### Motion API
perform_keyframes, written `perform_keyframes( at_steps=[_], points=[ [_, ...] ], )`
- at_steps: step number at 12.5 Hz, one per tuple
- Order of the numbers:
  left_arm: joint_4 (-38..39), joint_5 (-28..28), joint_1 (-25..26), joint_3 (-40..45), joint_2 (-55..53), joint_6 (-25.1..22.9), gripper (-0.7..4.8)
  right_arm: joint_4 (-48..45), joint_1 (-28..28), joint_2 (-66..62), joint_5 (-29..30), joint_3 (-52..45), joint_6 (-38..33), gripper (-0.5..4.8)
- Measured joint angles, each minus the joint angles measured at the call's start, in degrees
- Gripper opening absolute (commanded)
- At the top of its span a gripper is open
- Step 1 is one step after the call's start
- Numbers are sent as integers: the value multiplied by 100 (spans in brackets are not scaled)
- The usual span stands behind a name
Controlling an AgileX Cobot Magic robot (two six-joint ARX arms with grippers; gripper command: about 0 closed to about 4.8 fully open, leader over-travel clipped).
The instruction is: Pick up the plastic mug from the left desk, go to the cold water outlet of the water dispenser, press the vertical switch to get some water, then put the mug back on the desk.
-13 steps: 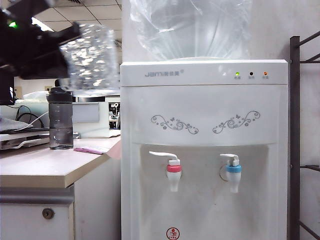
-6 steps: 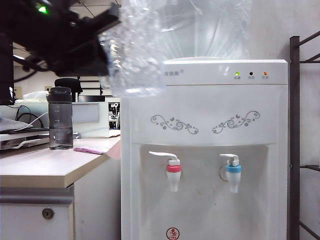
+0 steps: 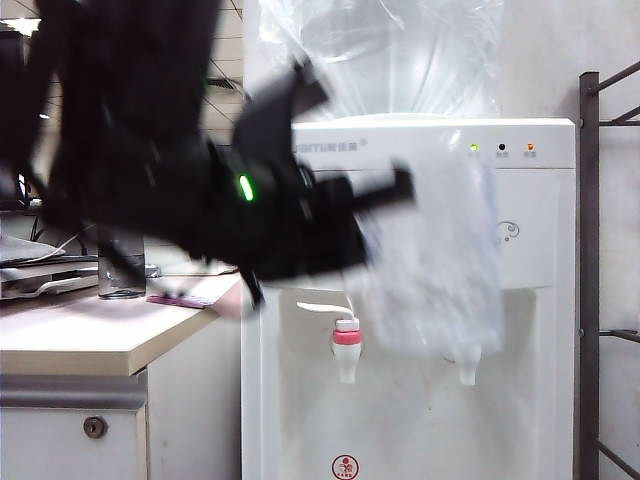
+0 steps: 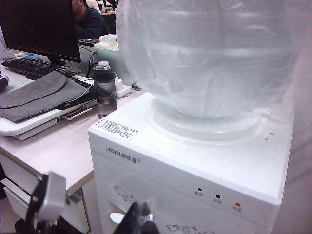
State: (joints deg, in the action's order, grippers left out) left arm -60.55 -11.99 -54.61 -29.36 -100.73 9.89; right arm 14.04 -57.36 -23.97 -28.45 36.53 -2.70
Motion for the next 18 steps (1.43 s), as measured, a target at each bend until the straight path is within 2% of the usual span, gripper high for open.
perform_keyframes(
  at_steps=[2,4,8,15,18],
  points=[
    [-782,-334,-101,-11,-671,0,-6,2,0,68,0,0,0,-1],
    [-1071,-444,-101,-17,-1054,2,-6,7,0,66,0,0,0,-1],
    [-1150,-577,-101,-216,-1545,0,-6,13,-2,66,0,0,0,-1],
    [-1165,-619,-98,-1250,-2402,-22,-6,48,-2,66,2,-2,0,-1],
    [-1086,-726,-98,-1397,-2518,-22,-6,48,-2,66,2,-2,0,-1]
  ],
)
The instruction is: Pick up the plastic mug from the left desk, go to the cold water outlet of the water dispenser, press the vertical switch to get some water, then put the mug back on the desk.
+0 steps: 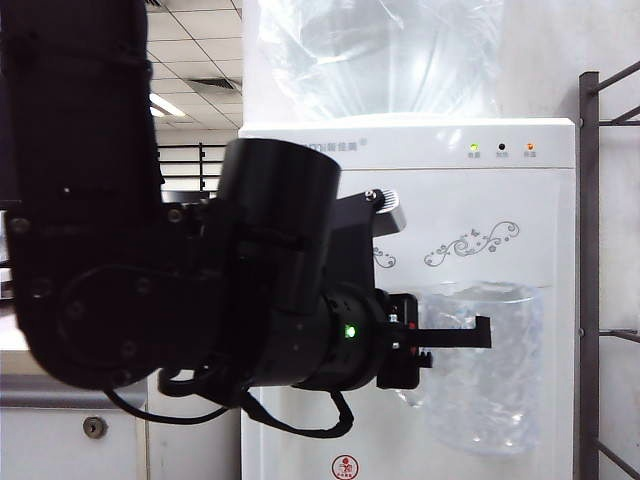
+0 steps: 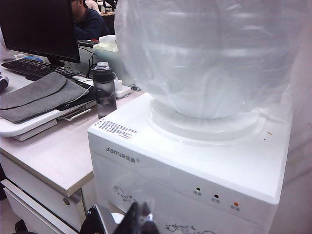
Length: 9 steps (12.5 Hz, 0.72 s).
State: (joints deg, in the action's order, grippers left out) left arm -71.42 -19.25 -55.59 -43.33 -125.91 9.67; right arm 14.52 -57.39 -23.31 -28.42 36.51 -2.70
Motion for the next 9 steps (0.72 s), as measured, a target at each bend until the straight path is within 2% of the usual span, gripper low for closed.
perform_keyframes(
  at_steps=[3,9],
  points=[
    [90,-422,0,-15,-4,0,-5,0,0,0,2,0,0,-1],
    [61,-389,-2,-15,-4,15,-5,0,0,0,2,0,0,-1]
  ],
)
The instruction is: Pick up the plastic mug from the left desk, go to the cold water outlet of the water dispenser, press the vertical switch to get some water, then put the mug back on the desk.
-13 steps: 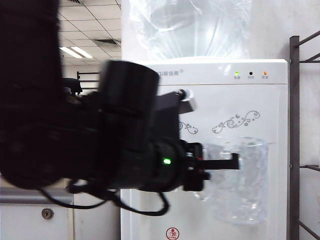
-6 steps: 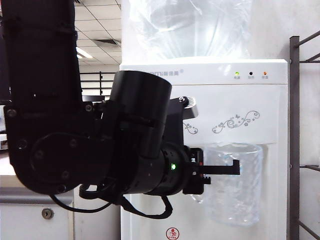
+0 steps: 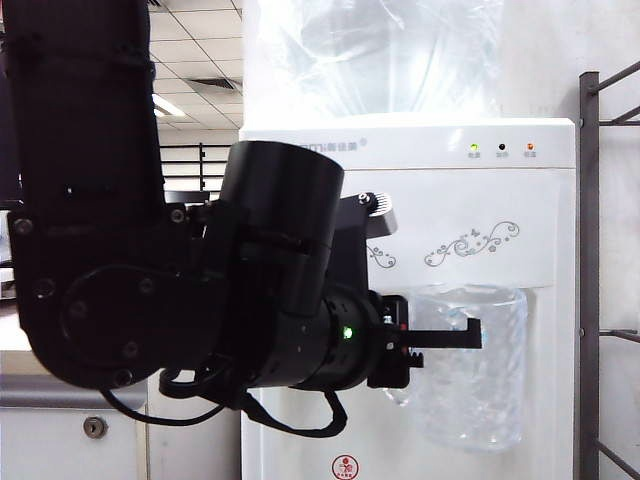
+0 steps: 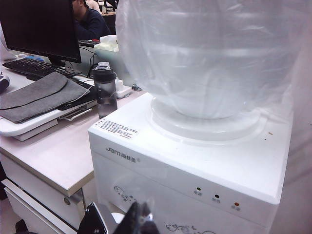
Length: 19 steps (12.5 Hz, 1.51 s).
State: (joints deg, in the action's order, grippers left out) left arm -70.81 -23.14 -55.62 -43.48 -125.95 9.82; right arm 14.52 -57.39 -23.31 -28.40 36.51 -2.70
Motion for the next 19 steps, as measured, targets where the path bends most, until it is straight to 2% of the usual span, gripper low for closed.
perform_keyframes(
  at_steps=[17,19],
  points=[
    [0,0,-2,0,0,7,-5,-44,-2,2,-4,0,0,-1],
    [208,0,-2,0,0,7,-5,-44,-2,0,-2,0,0,-1]
  ],
)
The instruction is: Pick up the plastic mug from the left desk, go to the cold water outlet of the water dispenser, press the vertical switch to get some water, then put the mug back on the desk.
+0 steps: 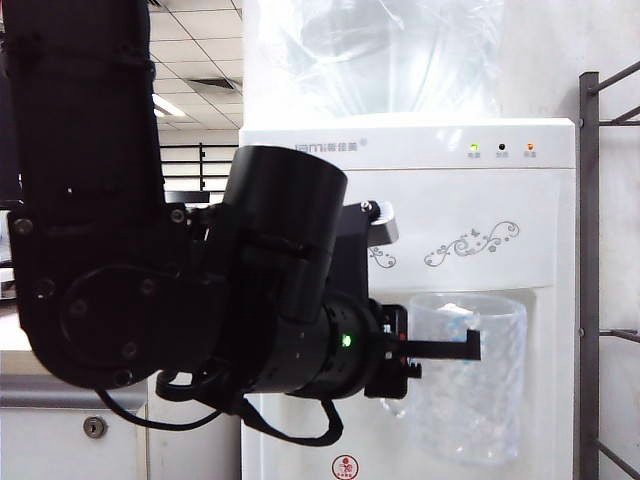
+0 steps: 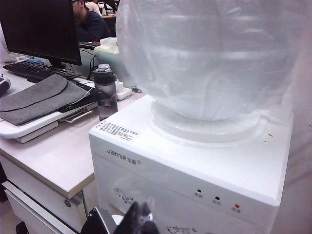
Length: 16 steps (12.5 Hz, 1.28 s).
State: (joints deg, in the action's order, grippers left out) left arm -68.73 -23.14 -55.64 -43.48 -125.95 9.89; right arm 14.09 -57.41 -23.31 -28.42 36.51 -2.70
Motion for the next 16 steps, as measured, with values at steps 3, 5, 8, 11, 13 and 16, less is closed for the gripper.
perform_keyframes(
  at_steps=[3,5,8,11,13,16],
  points=[
    [254,-7,0,0,-11,-20,-5,4,2,0,0,0,0,-1],
    [286,-57,-2,0,-92,-173,-5,48,2,0,-2,0,0,-1],
    [-271,-238,-4,-20,-686,-254,-5,105,2,0,-2,0,0,-1],
    [-667,-369,-4,-138,-1023,-258,-5,151,2,0,-2,0,0,-1],
    [-743,-549,-4,-284,-1209,-258,-5,151,0,0,0,0,0,-1],
    [-708,-643,-4,-603,-1386,-256,-5,151,0,2,-2,0,0,-1]
  ],
)
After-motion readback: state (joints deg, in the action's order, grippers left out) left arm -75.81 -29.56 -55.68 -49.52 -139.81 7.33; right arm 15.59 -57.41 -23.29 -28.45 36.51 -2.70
